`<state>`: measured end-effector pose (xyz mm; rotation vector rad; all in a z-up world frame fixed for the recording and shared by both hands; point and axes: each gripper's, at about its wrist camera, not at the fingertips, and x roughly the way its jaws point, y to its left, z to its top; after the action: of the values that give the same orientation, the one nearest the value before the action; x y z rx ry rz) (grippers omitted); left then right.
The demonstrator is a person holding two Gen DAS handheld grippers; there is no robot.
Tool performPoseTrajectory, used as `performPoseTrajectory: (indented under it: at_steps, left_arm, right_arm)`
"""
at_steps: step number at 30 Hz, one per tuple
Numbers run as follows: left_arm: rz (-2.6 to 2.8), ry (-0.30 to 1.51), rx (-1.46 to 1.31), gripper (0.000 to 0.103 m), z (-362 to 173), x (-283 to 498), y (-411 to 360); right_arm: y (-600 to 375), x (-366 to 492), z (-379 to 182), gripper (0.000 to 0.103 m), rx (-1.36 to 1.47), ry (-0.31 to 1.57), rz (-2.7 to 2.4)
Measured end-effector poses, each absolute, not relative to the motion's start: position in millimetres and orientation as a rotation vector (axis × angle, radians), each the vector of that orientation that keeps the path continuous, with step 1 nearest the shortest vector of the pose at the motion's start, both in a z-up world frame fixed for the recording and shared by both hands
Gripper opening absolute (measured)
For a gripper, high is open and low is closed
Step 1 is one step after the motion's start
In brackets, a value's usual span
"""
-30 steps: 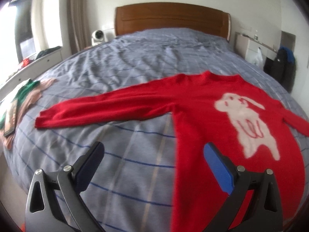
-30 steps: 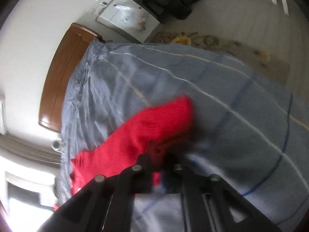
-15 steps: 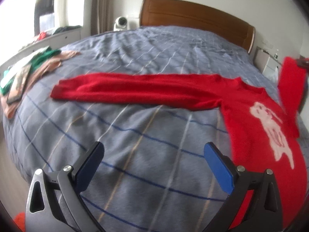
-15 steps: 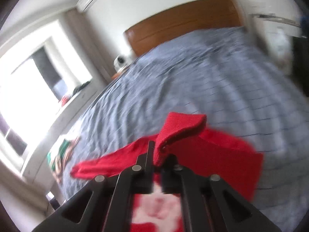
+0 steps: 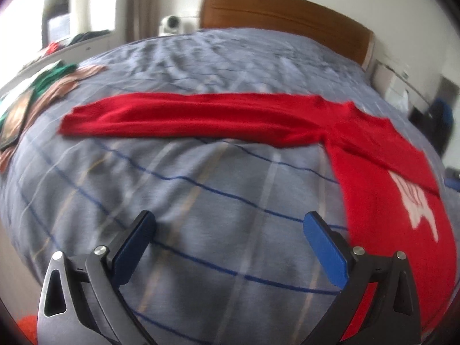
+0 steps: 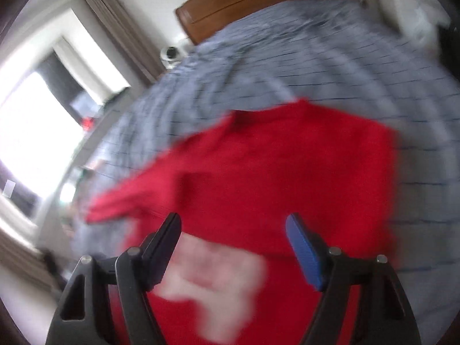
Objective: Fold small clothes
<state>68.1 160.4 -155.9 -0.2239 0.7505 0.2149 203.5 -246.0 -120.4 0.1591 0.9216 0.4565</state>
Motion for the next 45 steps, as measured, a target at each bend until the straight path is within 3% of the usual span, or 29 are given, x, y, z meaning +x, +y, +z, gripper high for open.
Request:
performPoseTrajectory:
  at_steps: [5,10,15,19,24,29,32,33,35,36,37,45]
  left_arm:
    - [0.115,0.742,-0.165,0.103,-159,69,132]
    - [0.117,0.730,-0.112,0.103,-165,69,118]
    - [0.060,0.763,-0.199,0.103,-150,68,134]
    - [0.058,0.728,-0.288,0.103,-114,66,185]
    - [0.316,0.715,-0.301,0.103,-85,82,304]
    - [0.436,0.816,-0.401,0.102,-110,104,393]
    - [0.431,0.880,-0.414,0.100,-134,116,399]
    - [0.428,0.890,-0.409,0.096,-139,120,396]
    - [0.422,0.899,-0.370,0.070,-146,128,386]
    - [0.411,0.901,-0.351,0.031,-145,130,380]
    - [0.391,0.909,-0.339,0.009,-141,134,373]
    - [0.099,0.689,-0.182,0.008,9,162,253]
  right_arm:
    - [-338,152,-152,0.076,0.096,0.815,0.273]
    - [-412,115,-181,0.076,0.433,0.698,0.221]
    - [-431,114,-183,0.077,0.525,0.683,0.213]
    - [-426,112,-180,0.078,0.494,0.677,0.207]
    - [-414,116,-183,0.079,0.489,0.671,0.205]
    - [-409,115,-186,0.081,0.468,0.666,0.202]
    - [-405,116,-186,0.084,0.450,0.671,0.200]
    - [-404,117,-186,0.084,0.446,0.672,0.198]
    - [-404,116,-186,0.084,0.446,0.671,0.198]
    - [-404,116,-186,0.084,0.448,0.671,0.199]
    - [-403,116,-186,0.084,0.448,0.671,0.199]
    - [-402,117,-187,0.084,0.447,0.669,0.197]
